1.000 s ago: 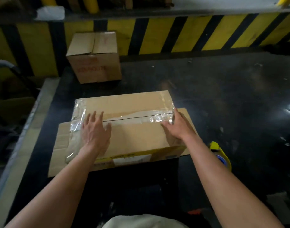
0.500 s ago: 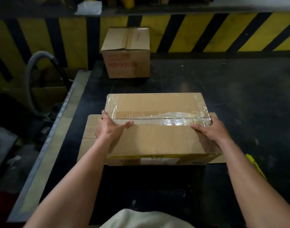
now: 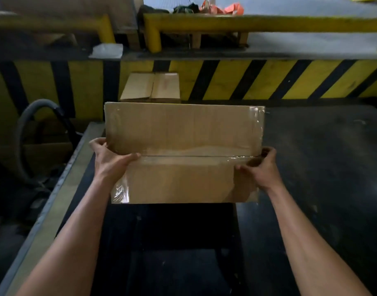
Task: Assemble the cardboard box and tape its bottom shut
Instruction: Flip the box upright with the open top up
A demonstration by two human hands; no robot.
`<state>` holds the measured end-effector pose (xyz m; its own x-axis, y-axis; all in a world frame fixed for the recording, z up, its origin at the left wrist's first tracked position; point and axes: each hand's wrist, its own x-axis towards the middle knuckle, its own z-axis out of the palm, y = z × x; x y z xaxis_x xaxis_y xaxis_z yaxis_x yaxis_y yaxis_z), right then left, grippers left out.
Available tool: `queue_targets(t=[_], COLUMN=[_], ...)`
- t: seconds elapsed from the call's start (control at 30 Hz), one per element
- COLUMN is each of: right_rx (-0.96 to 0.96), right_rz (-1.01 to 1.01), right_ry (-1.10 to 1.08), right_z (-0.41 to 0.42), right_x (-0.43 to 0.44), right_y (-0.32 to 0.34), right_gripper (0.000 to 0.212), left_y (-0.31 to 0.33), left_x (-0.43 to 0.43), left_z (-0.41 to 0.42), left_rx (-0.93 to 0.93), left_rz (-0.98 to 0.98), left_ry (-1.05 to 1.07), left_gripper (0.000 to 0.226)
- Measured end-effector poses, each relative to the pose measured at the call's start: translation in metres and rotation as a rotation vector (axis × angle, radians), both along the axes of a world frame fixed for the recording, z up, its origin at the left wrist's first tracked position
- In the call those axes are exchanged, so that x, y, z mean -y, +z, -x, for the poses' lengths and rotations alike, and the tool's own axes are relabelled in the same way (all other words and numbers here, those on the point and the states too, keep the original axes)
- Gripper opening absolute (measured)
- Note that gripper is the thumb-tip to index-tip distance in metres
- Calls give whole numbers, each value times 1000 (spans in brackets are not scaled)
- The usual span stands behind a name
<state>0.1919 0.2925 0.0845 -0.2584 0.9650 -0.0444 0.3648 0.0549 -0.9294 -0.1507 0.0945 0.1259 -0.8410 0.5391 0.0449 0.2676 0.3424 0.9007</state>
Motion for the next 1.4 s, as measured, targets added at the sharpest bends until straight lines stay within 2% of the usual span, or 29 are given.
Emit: queue_targets(t=[0.07, 0.13, 0.23, 0.27, 0.33, 0.43, 0.47, 0.57, 0.6, 0.63, 0.67, 0.73, 0.77, 0.83, 0.87, 0.93, 1.03, 1.17, 1.2, 1.33, 1.4], right_rx=[-196, -412, -541, -557, -536, -428, -400, -466, -487, -486, -470, -457, -472, -529, -544, -467, -242, -140, -116, 0, 88], right_rz=[20, 138, 278, 267, 199, 108, 93, 121, 151, 152, 134, 105, 132, 210, 223, 173, 65, 7, -2, 25, -17], right_ry=[74, 141, 194, 184, 102, -24, -29, 82, 83, 83, 81, 13, -34, -98, -86, 14, 154, 37, 11, 48, 95], right_z=[2, 7, 10, 10, 13, 13, 11, 7, 5, 4, 3, 4, 3, -1, -4, -10, -8, 6, 6, 1, -3], right_x=[-4, -1, -2, -3, -4, -7, -11, -7, -6, -4, -4, -4, -6, -10, -12, -13, -8, 4, 6, 14, 12], right_y=[12, 35, 55, 57, 61, 62, 60, 59, 60, 63, 63, 61, 58, 51, 49, 46, 39, 21, 14, -5, -14], right_gripper=[91, 65, 83, 86, 78, 59, 61, 70, 78, 82, 80, 64, 57, 42, 37, 46, 70, 71, 74, 105, 108], left_y=[12, 20, 23, 24, 30, 34, 33, 13, 9, 16, 26, 36, 38, 39, 35, 22, 4, -21, -28, -43, -45], left_x=[-1, 0, 5, 6, 5, 6, 7, 12, 12, 14, 15, 12, 11, 12, 15, 20, 23, 16, 15, 20, 19], left_z=[4, 9, 15, 16, 18, 21, 24, 45, 49, 44, 35, 27, 28, 37, 44, 56, 55, 38, 33, 19, 25], left_rx=[42, 78, 156, 210, 347, 419, 418, 362, 354, 371, 404, 409, 402, 360, 351, 352, 258, 176, 136, 5, -30], left_rz=[-55, -141, -226, -260, -367, -386, -359, -246, -232, -243, -269, -274, -262, -191, -158, -109, 58, 48, 53, 144, 180], left_ry=[-17, -54, -50, -42, -88, -93, -70, -28, -39, -60, -68, -141, -169, -151, -123, -126, -233, -124, -89, -58, -109], left_gripper=[95, 101, 106, 110, 107, 79, 77, 106, 108, 102, 86, 53, 53, 70, 71, 66, 82, 91, 99, 132, 139])
